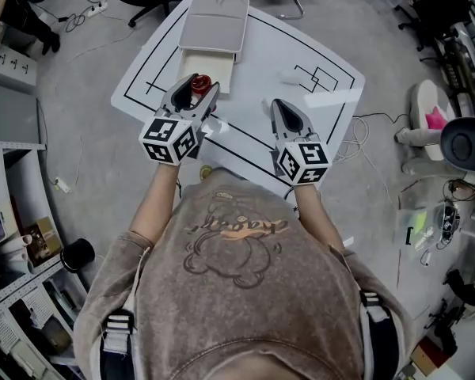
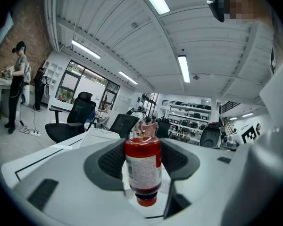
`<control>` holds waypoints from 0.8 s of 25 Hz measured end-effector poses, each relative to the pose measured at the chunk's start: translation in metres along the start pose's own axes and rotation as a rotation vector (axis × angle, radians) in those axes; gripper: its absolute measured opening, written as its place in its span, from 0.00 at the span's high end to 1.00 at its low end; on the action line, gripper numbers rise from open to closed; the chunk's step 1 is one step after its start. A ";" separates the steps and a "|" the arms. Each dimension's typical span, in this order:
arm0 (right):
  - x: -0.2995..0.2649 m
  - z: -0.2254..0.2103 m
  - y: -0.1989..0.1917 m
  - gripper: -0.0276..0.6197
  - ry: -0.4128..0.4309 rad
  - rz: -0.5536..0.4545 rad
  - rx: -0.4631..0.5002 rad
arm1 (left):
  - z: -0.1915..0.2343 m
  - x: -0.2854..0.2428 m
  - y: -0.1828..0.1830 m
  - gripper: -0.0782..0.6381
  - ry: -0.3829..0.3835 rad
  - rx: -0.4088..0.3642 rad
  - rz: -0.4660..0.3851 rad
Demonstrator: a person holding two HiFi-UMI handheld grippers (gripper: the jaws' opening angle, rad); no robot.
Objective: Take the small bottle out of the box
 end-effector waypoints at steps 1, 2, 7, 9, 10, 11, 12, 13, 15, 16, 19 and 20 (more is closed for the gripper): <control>0.000 0.000 0.000 0.97 0.000 0.001 0.000 | 0.000 0.000 0.000 0.57 0.001 0.003 -0.002; 0.000 0.000 0.000 0.97 0.000 0.002 0.000 | 0.001 0.000 0.000 0.57 0.001 0.006 -0.004; -0.002 -0.001 0.001 0.97 -0.003 0.004 -0.003 | 0.003 -0.002 0.002 0.57 -0.002 0.023 -0.005; -0.003 -0.001 0.002 0.96 -0.004 0.004 -0.003 | 0.004 -0.002 0.002 0.57 -0.002 0.031 -0.003; -0.004 -0.001 0.002 0.97 -0.004 0.004 -0.004 | 0.005 -0.003 0.002 0.57 -0.002 0.035 -0.002; -0.004 -0.001 0.002 0.97 -0.004 0.004 -0.004 | 0.005 -0.003 0.001 0.57 -0.002 0.038 -0.001; -0.004 -0.002 0.002 0.97 -0.004 0.004 -0.005 | 0.005 -0.003 0.001 0.57 -0.002 0.040 0.001; -0.003 -0.002 0.002 0.97 -0.004 0.005 -0.006 | 0.005 -0.003 0.000 0.57 -0.001 0.041 0.003; -0.003 -0.003 0.002 0.97 -0.004 0.005 -0.007 | 0.004 -0.003 0.000 0.57 0.000 0.042 0.006; -0.004 -0.004 0.002 0.97 -0.004 0.005 -0.008 | 0.005 -0.004 0.000 0.57 0.000 0.043 0.007; -0.008 -0.007 0.001 0.97 -0.003 0.005 -0.010 | 0.007 -0.008 -0.001 0.57 0.003 0.045 0.009; -0.009 -0.008 0.001 0.97 -0.002 0.005 -0.010 | 0.007 -0.009 -0.002 0.57 0.004 0.046 0.010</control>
Point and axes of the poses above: the fingertips, and each gripper's own axes: x backward along the fingers, z to its left, y out of its top, the point moved 9 cm from there along x, backward along the fingers, and after that the axes turned 1 degree about -y, right-handed, at the moved point
